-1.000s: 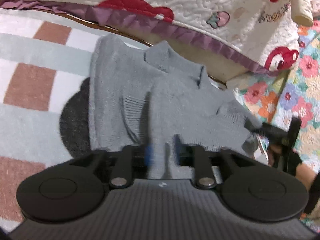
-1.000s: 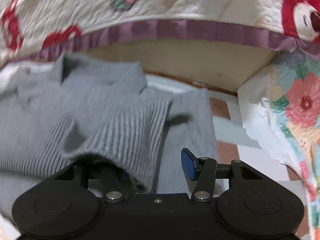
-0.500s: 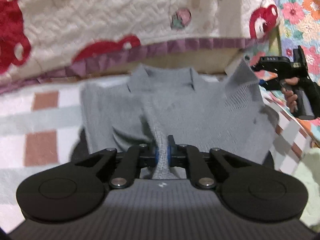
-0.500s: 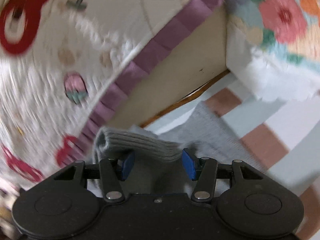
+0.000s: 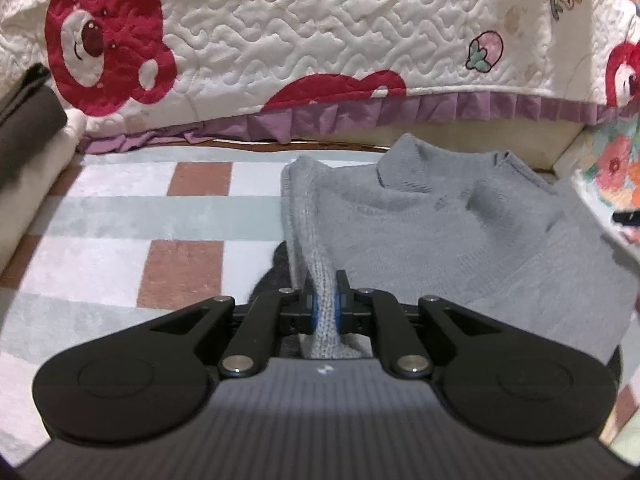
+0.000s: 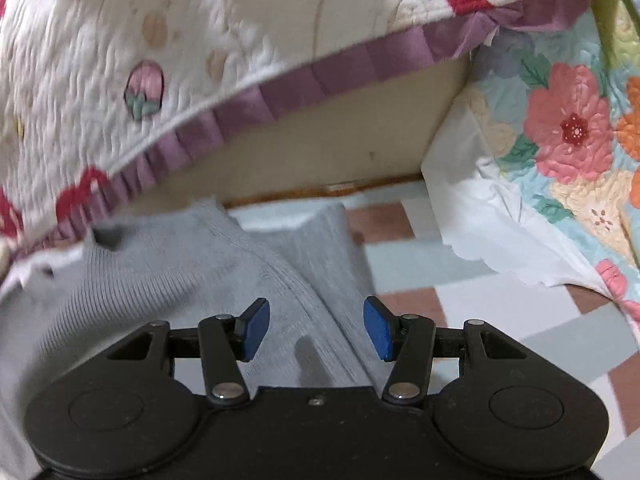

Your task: Fold clothes

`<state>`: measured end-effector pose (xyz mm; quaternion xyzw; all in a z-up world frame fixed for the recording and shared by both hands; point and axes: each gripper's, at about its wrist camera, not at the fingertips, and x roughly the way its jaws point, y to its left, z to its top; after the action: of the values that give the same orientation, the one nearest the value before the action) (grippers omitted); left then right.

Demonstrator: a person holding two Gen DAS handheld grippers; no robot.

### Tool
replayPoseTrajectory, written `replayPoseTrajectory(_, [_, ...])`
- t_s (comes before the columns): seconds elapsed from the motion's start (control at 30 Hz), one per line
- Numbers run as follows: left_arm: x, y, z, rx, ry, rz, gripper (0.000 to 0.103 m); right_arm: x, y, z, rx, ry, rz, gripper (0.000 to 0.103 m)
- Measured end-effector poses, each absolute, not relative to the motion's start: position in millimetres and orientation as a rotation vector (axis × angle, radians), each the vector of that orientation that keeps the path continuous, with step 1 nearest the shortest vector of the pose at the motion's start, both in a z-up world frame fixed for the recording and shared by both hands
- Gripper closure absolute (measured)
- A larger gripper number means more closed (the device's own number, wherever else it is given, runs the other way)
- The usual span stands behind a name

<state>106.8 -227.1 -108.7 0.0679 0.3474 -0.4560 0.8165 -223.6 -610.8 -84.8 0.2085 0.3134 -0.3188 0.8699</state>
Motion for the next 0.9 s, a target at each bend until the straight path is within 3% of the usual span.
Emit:
replayPoseTrajectory(0.13, [120,-217,-118,0.004,0.858,-1.02,0.096,-212,-619,-86,0.397,0.721,-0.579,0.046])
replayPoseTrajectory(0.2, [126,-213,-125,-0.043,0.906,-1.031,0.096,-198,-624,-87,0.391,0.791,-0.48,0.051])
replayPoseTrajectory(0.4, [124,-219,-136,0.05,0.868,-1.037,0.095,-147,-640,-88,0.265,0.88,-0.431,0.051])
replayPoseTrajectory(0.47, [125,-224,-139,0.039,0.881,-1.069,0.093,-131,-646,-90,0.23,0.906,-0.417,0.049])
replayPoseTrajectory(0.53, [125,-229,-142,0.027,0.894,-1.103,0.089,-116,-653,-97,0.194,0.935,-0.431,0.039])
replayPoseTrajectory(0.6, [122,-232,-141,0.036,0.883,-1.118,0.076,-104,-662,-109,0.224,0.957,-0.429,0.035])
replayPoseTrajectory(0.67, [117,-235,-143,0.073,0.855,-1.11,0.076,-98,-673,-123,0.322,0.971,-0.428,0.031])
replayPoseTrajectory(0.7, [114,-238,-143,0.107,0.835,-1.103,0.081,-100,-674,-125,0.359,0.942,-0.438,0.03])
replayPoseTrajectory(0.73, [111,-240,-142,0.142,0.809,-1.093,0.091,-103,-674,-126,0.395,0.907,-0.446,0.035])
replayPoseTrajectory(0.77, [107,-243,-141,0.179,0.775,-1.081,0.098,-105,-675,-128,0.43,0.872,-0.454,0.046])
replayPoseTrajectory(0.8, [104,-245,-139,0.206,0.748,-1.075,0.099,-106,-668,-123,0.422,0.864,-0.447,0.075])
replayPoseTrajectory(0.83, [101,-246,-135,0.219,0.728,-1.076,0.099,-105,-660,-118,0.403,0.862,-0.435,0.092])
replayPoseTrajectory(0.9, [94,-246,-123,0.235,0.676,-1.08,0.099,-104,-643,-107,0.365,0.858,-0.411,0.093])
